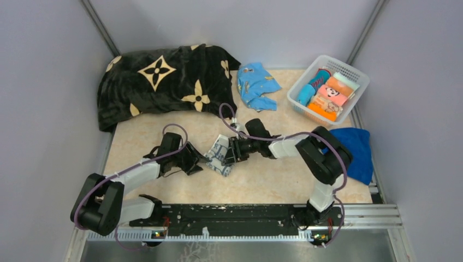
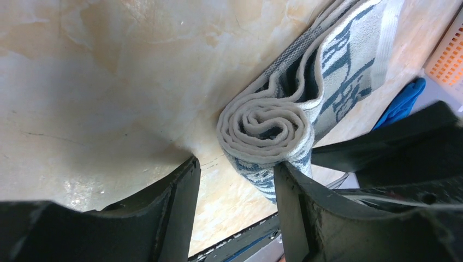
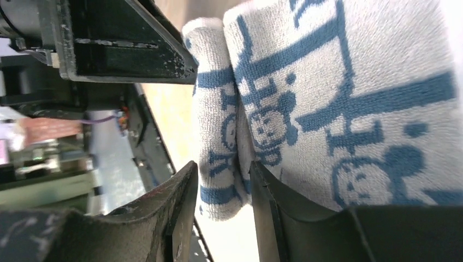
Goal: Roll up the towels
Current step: Roll the towel at the center of the board.
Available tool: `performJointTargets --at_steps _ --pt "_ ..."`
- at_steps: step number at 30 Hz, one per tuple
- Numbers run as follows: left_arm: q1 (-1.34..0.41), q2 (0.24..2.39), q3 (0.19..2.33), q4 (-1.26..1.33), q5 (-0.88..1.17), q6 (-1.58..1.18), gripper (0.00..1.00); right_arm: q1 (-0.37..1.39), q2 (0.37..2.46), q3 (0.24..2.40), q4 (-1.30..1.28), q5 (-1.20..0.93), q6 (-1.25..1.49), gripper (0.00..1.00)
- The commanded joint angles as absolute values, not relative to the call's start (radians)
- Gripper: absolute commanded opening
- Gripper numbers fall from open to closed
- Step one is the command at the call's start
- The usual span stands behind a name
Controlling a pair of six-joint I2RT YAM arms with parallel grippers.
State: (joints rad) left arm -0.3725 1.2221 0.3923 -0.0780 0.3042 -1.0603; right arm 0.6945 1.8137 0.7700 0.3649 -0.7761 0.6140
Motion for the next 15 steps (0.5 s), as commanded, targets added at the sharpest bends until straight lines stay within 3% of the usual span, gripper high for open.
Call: performJointTargets --at_steps 1,6,15 --pt "-0.367 1.248 0.386 -0.116 0.227 -1.074 0.59 0.74 1.628 0.871 -0.007 -0.487 0.331 0.41" --pt "-0.367 1.263 0.391 -0.118 0.233 -1.076 0.59 0.892 1.518 0.948 -0.194 -0.198 0.161 0.41" --pt "-0.367 1.268 0.394 -0.122 0.233 -1.077 0.59 1.154 1.541 1.006 -0.21 0.112 -0.009 0.42"
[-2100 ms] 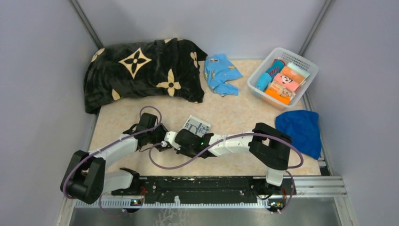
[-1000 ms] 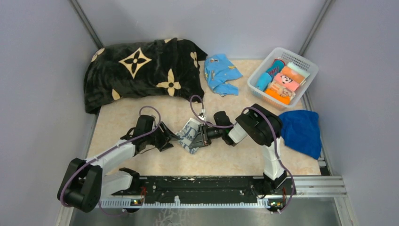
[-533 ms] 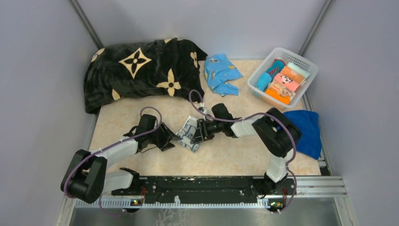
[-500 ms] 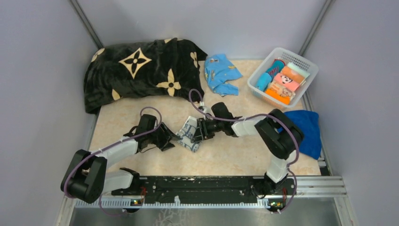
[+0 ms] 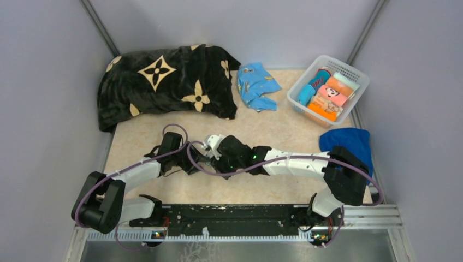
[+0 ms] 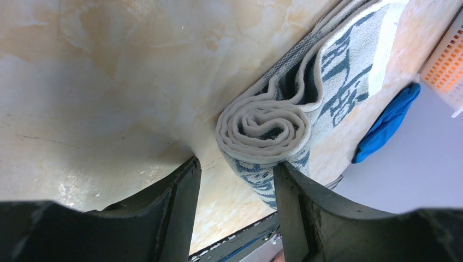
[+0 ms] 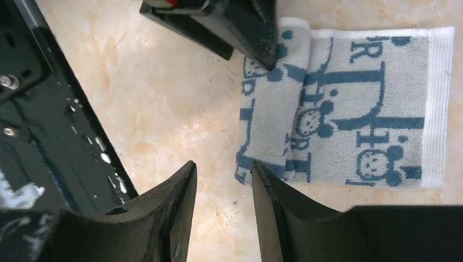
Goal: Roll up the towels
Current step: Roll the towel at the center of the board.
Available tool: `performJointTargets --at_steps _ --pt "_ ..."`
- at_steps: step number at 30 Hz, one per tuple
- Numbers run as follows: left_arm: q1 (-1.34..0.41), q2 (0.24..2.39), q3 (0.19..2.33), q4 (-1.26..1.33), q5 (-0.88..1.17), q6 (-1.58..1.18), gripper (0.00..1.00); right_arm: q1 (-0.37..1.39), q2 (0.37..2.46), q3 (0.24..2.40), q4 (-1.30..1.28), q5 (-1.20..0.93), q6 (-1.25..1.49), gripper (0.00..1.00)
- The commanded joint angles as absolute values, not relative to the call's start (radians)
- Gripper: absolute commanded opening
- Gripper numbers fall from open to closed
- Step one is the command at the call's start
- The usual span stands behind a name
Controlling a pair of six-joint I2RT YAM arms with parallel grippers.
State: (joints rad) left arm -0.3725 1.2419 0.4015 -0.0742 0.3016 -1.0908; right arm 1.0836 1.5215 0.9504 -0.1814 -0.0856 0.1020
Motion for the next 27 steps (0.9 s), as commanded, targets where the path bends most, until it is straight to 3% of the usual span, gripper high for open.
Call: performJointTargets --at_steps 1,10,22,27 --pt "-0.368 1.266 0.393 -0.124 0.231 -1.077 0.59 1.168 1.556 1.011 -0.207 0.133 -0.018 0.43" --pt "-0.368 1.259 0.392 -0.128 0.232 -1.075 0.59 1.213 1.688 1.018 -0.178 0.297 -0.055 0.45" --pt "-0.367 1.271 0.419 -0.145 0.218 -1.046 0.59 1.215 1.817 1.001 -0.217 0.341 -0.055 0.48" --pt "-0.368 1.275 0.441 -0.155 0.21 -1.034 0.59 1.215 1.842 0.993 -0.245 0.353 -0.055 0.43"
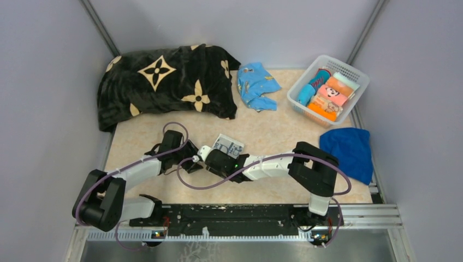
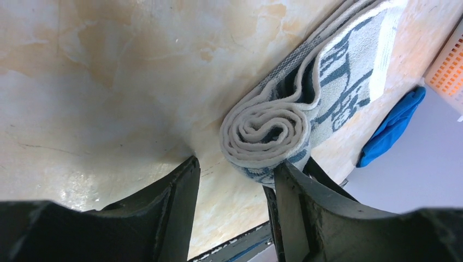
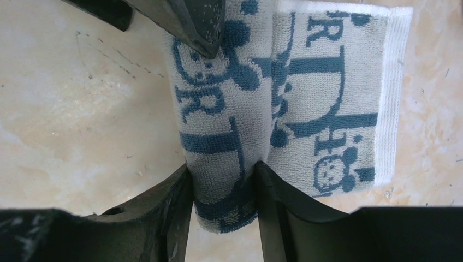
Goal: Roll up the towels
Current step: Roll the towel at the center of the board.
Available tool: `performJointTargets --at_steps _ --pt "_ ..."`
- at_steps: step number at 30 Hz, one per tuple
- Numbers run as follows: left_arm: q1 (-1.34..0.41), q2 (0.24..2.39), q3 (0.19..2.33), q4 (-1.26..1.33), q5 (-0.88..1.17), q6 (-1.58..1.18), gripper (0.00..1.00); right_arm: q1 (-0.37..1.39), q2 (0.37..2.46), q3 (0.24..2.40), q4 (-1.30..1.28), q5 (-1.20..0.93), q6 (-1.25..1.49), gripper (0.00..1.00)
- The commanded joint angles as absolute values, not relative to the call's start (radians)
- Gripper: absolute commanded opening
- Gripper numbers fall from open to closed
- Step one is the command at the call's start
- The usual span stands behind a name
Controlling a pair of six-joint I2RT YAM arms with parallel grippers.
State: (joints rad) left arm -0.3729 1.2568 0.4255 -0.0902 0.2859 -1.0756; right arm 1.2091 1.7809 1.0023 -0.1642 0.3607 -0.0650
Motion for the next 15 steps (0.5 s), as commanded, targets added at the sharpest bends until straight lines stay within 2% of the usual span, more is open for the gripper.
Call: performJointTargets --at_steps 1,4,8,15 --pt "-0.367 1.268 0.447 -0.159 0.207 -1.032 0.6 1.214 1.842 0.994 -0.251 0.339 -0.053 0.39" --pt "-0.367 1.231 0.463 -0.193 0.188 -1.021 0.63 1.201 1.817 0.998 -0.258 0.218 -0.035 0.28" --pt "-0.368 1.146 0.481 -0.255 0.153 -0.996 0.7 1.149 1.773 1.007 -0.243 -0.031 0.025 0.2" --pt "-0.368 0.995 0.484 -0.33 0.154 -0.959 0.79 1.027 1.769 0.982 -0.132 -0.411 0.213 0.18"
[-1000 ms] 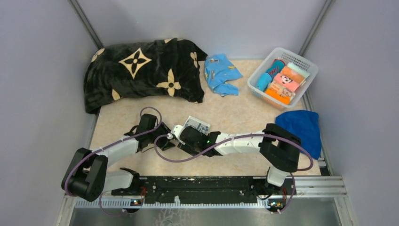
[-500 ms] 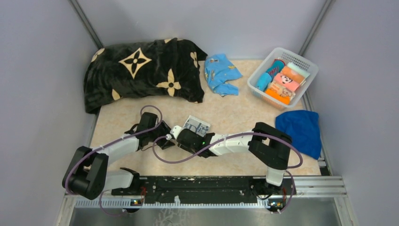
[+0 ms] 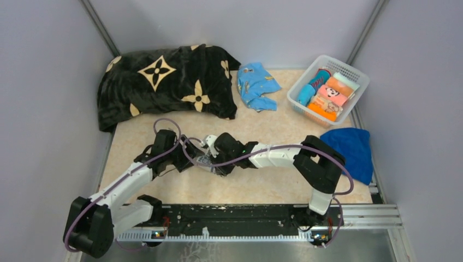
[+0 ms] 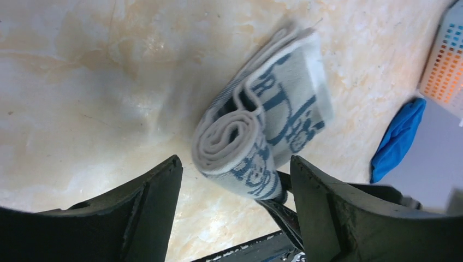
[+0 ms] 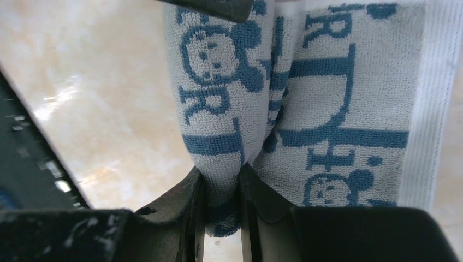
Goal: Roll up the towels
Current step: Roll the towel at the center of the board.
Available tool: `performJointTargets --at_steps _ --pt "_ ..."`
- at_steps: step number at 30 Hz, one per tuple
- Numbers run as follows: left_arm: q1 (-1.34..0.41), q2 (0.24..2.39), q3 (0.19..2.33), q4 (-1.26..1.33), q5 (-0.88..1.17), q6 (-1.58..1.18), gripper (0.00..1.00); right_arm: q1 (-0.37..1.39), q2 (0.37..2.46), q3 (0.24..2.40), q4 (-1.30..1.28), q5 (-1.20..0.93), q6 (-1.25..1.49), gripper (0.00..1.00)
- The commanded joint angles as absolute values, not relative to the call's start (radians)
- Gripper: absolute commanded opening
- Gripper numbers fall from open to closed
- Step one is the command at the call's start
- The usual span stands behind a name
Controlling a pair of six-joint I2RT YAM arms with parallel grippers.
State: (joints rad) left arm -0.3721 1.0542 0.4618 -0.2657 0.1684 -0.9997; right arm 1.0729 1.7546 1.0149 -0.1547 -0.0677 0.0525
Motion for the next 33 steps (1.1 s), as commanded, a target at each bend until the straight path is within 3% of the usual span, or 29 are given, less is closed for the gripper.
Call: performJointTargets --at_steps 1,14,27,33 --pt "-0.368 0.986 0.481 -0.332 0.166 -0.958 0.79 1.004 1.776 0.97 -0.106 -0.449 0.248 0.18" --pt "-0.367 0.99 0.423 -0.255 0.282 -0.992 0.77 0.78 1.937 0.87 0.155 -0.807 0.577 0.18" --pt "-0.368 1.245 0.428 -0.098 0.279 -0.985 0.67 0.749 1.926 0.902 0.068 -0.734 0.514 0.2" --pt "-0.369 1.308 0.428 -0.098 0.262 -0.979 0.63 0.783 1.775 0.934 -0.073 -0.556 0.384 0.32"
